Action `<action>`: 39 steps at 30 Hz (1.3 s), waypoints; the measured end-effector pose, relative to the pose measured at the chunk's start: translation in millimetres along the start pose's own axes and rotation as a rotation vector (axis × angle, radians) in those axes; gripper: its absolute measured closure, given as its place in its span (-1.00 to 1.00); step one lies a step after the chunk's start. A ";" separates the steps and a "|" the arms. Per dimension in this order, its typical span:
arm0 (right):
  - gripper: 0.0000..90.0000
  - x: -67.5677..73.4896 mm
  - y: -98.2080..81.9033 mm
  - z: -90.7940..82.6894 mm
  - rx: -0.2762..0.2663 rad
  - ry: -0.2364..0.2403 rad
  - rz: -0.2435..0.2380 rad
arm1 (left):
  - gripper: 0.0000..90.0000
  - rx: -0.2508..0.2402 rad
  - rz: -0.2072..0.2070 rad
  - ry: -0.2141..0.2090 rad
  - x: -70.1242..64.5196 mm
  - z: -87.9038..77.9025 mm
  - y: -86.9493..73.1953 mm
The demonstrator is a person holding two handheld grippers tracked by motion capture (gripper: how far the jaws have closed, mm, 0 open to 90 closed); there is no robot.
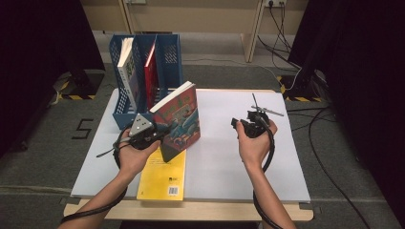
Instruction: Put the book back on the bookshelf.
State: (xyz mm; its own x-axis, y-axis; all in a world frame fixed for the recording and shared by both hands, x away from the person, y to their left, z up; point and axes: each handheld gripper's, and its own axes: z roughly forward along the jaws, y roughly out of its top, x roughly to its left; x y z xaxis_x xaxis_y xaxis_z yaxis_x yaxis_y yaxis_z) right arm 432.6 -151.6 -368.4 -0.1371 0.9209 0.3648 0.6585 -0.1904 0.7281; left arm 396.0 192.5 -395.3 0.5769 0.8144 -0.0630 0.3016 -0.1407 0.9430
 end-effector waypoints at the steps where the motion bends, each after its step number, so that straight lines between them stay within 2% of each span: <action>1: 0.41 -1.3 -2.4 0.6 0.003 -0.003 -0.002 | 0.63 -0.002 -0.006 0.003 0.6 -1.1 -1.3; 5: 0.41 -5.8 -8.6 2.2 0.013 -0.006 -0.003 | 0.62 -0.014 0.003 0.000 0.3 -3.7 -4.4; 15: 0.39 -24.1 -29.9 4.9 0.038 -0.024 0.032 | 0.59 -0.050 0.002 0.009 -1.3 -1.4 -5.4; 21: 0.38 -32.4 -35.3 4.3 0.044 -0.031 0.046 | 0.55 -0.056 0.040 0.027 -1.7 0.4 -2.9; 24: 0.38 -33.8 -35.4 2.9 0.037 -0.034 0.049 | 0.57 -0.056 0.045 0.014 -2.6 -1.8 -5.0; 26: 0.37 -34.3 -35.1 2.0 0.040 -0.033 0.046 | 0.57 -0.059 0.065 0.012 -5.9 -3.6 -6.8; 29: 0.38 -29.8 -31.9 1.5 0.033 0.003 0.059 | 0.59 -0.063 0.062 0.004 -10.5 -4.3 -7.8; 31: 0.42 -24.7 -26.7 1.2 0.023 0.012 0.047 | 0.60 -0.062 0.066 0.002 -12.6 -4.0 -7.3; 36: 0.67 -5.2 -3.1 4.7 0.009 0.029 0.020 | 0.61 -0.059 0.078 -0.004 -16.7 -4.6 -7.6; 39: 0.80 9.3 11.5 11.3 0.016 0.061 0.008 | 0.61 -0.060 0.086 -0.008 -18.9 -4.8 -7.9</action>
State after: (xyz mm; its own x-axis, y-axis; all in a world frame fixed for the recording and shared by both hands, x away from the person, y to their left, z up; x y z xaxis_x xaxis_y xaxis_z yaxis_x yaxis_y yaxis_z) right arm 447.3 -141.4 -363.2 -0.1765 0.8967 0.4060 0.6714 -0.1919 0.7158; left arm 379.1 180.9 -400.0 0.6046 0.7963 0.0168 0.2048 -0.1758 0.9629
